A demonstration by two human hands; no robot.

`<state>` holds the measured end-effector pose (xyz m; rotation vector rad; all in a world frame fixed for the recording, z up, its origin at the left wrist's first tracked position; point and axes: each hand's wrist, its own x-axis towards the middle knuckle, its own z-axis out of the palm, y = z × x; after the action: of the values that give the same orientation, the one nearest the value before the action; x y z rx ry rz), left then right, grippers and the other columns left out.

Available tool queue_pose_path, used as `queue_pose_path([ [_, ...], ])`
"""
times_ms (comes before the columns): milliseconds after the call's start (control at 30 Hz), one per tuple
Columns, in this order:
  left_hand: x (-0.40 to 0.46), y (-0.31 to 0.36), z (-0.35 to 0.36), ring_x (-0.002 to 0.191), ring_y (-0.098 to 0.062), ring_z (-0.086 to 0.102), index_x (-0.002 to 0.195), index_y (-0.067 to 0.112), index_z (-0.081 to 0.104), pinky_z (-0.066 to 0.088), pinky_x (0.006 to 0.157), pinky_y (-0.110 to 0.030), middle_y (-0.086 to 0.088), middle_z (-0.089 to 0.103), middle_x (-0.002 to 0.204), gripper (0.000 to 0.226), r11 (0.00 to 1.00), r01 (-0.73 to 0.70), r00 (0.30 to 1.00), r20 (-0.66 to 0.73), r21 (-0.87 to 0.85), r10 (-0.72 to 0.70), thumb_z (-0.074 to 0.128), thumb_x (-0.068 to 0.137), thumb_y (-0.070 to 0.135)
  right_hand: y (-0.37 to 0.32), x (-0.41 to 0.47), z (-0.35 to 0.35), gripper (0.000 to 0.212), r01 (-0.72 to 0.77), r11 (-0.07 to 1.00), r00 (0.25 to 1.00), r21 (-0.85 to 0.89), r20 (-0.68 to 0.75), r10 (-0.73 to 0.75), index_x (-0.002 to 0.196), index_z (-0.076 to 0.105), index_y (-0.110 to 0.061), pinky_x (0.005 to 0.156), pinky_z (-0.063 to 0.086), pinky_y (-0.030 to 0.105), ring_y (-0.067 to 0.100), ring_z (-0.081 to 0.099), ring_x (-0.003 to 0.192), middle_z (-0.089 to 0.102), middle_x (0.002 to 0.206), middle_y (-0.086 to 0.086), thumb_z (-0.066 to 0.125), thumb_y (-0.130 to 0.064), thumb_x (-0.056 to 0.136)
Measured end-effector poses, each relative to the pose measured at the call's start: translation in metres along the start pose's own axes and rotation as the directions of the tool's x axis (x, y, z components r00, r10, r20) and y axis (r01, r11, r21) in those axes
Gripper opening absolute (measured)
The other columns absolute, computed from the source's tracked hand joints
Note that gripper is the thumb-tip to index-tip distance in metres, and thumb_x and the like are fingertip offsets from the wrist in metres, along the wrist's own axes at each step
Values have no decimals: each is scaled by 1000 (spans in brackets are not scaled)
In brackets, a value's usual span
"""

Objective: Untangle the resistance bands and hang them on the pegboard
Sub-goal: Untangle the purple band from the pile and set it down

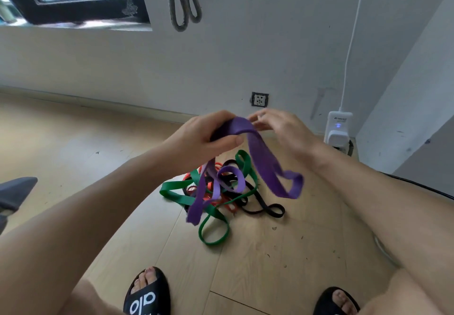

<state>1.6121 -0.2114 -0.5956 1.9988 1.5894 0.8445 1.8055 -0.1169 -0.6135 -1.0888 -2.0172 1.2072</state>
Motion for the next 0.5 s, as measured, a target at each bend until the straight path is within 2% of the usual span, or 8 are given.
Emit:
queue_pose_path([
  [67, 0, 4, 4, 68, -7, 55, 106, 29, 62, 45, 66, -25, 10, 62, 78, 12, 1000, -11, 1000, 20, 29, 11, 67, 96, 29, -15, -6, 15, 37, 74, 984, 994, 164, 65, -86, 91, 70, -15, 92, 47, 39, 17, 66, 93, 73, 93, -2, 41, -33, 105],
  [100, -1, 5, 5, 64, -6, 52, 99, 32, 62, 43, 64, -23, 11, 61, 74, 11, 999, -24, 1000, 18, 36, 23, 69, 94, 26, -20, -8, 21, 37, 117, 982, 990, 149, 66, -128, 86, 66, -16, 86, 47, 36, 15, 63, 85, 69, 85, -2, 44, -39, 103],
  [167, -3, 7, 4, 63, -11, 52, 87, 26, 63, 46, 63, -29, 4, 63, 71, 12, 999, -30, 999, 16, 40, 29, 75, 89, 24, -23, -12, 30, 36, 202, 977, 978, -63, 63, -198, 76, 57, -21, 66, 41, 23, 5, 53, 66, 59, 70, -6, 51, -44, 103],
  [233, -3, 7, 0, 73, -27, 60, 87, 15, 66, 51, 68, -41, -7, 68, 77, 22, 999, -5, 1000, 8, 50, 5, 80, 82, 31, -23, -11, 32, 40, 255, 936, 967, -241, 47, -251, 66, 51, -24, 54, 33, 20, 6, 47, 56, 52, 60, -7, 55, -40, 103],
  [333, -4, 0, -6, 74, -27, 62, 90, 19, 66, 54, 69, -45, -3, 69, 78, 39, 1000, 23, 1000, 9, 21, -23, 80, 70, 50, -27, -5, 31, 34, 312, 898, 939, -310, -43, -341, 65, 59, -19, 55, 32, 21, 12, 50, 60, 57, 59, -3, 66, -33, 96],
  [400, -6, -8, -4, 61, -9, 52, 83, 31, 59, 45, 59, -28, 9, 62, 68, 31, 996, 37, 994, 97, 83, -45, 80, 70, 50, -36, -5, 30, 28, 310, 921, 932, -235, -115, -343, 65, 63, -17, 56, 34, 19, 10, 50, 58, 59, 59, -4, 71, -25, 90],
  [433, -7, -12, -2, 58, -7, 47, 77, 32, 54, 39, 57, -25, 12, 57, 64, 31, 989, 56, 986, 145, 136, -76, 81, 74, 47, -41, -5, 28, 28, 306, 936, 932, -173, -144, -332, 63, 62, -18, 56, 34, 17, 7, 48, 56, 58, 58, -6, 73, -22, 89],
  [500, -8, -22, 2, 56, -10, 44, 71, 27, 49, 35, 57, -28, 10, 51, 59, 38, 976, 122, 972, 180, 178, -154, 81, 80, 46, -49, -8, 18, 29, 318, 943, 920, -100, -209, -332, 62, 62, -17, 57, 37, 21, 6, 49, 55, 58, 57, -5, 75, -21, 88],
])
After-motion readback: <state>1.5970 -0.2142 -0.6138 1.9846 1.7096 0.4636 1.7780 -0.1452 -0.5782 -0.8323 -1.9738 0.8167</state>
